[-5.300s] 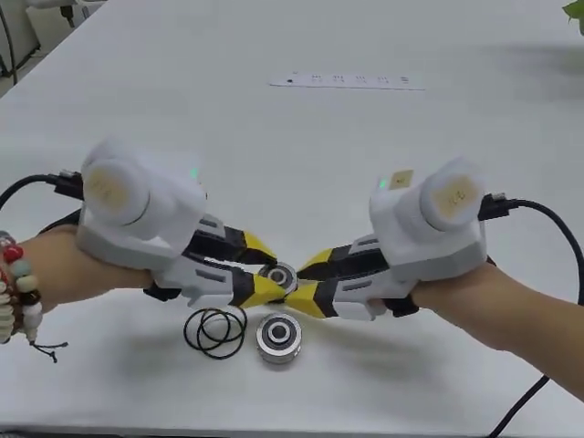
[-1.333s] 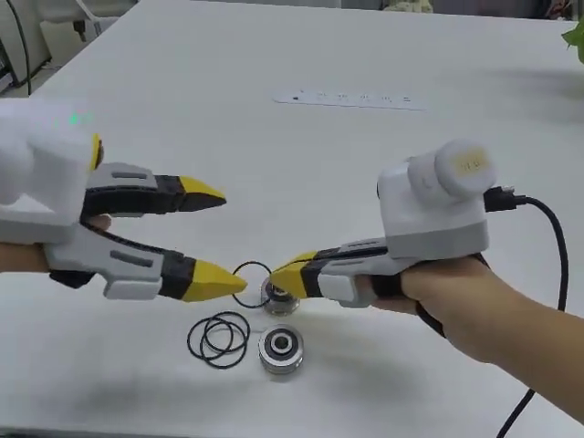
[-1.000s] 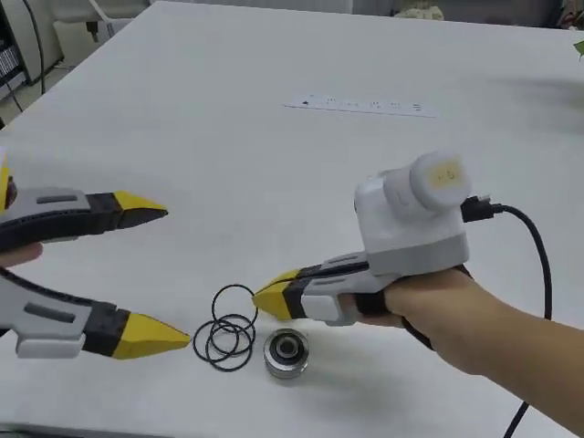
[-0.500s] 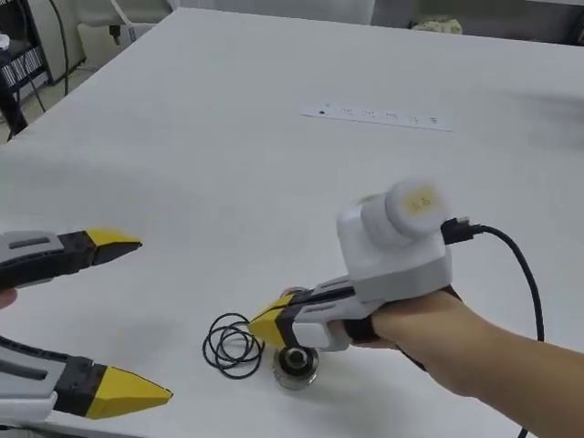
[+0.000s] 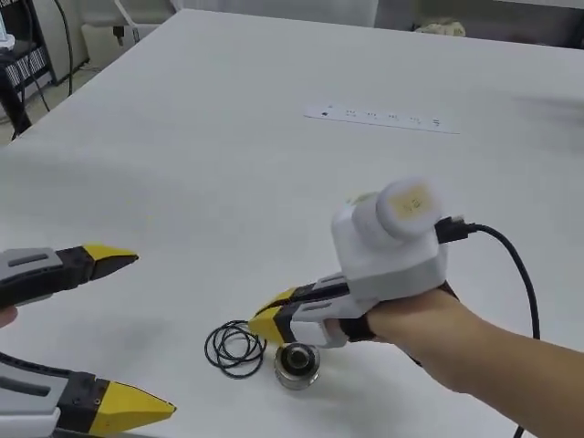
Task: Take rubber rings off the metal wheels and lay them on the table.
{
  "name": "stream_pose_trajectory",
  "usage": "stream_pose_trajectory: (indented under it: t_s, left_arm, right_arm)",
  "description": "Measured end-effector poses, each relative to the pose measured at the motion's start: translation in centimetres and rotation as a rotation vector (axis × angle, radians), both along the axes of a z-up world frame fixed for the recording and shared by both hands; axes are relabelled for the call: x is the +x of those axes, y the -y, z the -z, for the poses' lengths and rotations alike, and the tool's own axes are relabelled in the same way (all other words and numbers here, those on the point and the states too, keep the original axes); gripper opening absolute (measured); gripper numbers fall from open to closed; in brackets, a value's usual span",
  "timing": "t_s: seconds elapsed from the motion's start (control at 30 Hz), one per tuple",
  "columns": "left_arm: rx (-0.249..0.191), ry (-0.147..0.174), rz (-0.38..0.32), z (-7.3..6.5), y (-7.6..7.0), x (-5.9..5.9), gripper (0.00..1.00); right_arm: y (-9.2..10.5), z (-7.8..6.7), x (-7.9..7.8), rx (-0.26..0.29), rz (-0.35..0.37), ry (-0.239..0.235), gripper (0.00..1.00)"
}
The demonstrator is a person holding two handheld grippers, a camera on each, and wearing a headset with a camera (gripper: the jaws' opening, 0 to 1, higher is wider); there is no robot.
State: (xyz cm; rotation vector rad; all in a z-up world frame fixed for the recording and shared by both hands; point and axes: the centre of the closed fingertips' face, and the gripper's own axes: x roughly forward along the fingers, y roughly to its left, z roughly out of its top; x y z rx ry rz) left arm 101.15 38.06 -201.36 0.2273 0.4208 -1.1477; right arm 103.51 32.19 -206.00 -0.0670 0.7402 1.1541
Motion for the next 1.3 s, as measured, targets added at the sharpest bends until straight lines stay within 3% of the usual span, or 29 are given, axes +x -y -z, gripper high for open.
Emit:
stream_pose_trajectory:
  t_s: [0.4, 0.63, 0.67, 0.73, 0.97, 1.3]
  left_arm:
    - [-0.009, -0.003, 0.001, -0.3, -0.3, -0.1, 0.95]
    - [-0.031, 0.0, -0.008, -1.0, -0.4, 0.1, 0.96]
    - [-0.034, 0.002, -0.011, -1.1, -0.5, 0.1, 0.97]
    - [-0.035, 0.003, -0.013, -1.2, -0.5, 0.2, 0.97]
    - [-0.043, 0.002, -0.01, -1.4, -0.4, 0.1, 0.99]
    - [-0.051, -0.005, -0.028, -1.4, -0.7, 0.2, 0.99]
  right_arm:
    - [2.0, -2.3, 0.1, 0.036, 0.038, 0.056, 0.07]
    - [4.1, -3.6, -0.8, 0.029, 0.036, 0.141, 0.15]
    - [4.9, -3.5, -0.5, -0.004, 0.056, 0.17, 0.18]
    - [5.6, -3.8, -0.8, -0.007, 0.063, 0.195, 0.22]
    - [7.9, -4.3, -1.9, 0.012, 0.099, 0.206, 0.37]
    - [10.9, -4.2, -3.1, 0.033, 0.21, 0.224, 0.59]
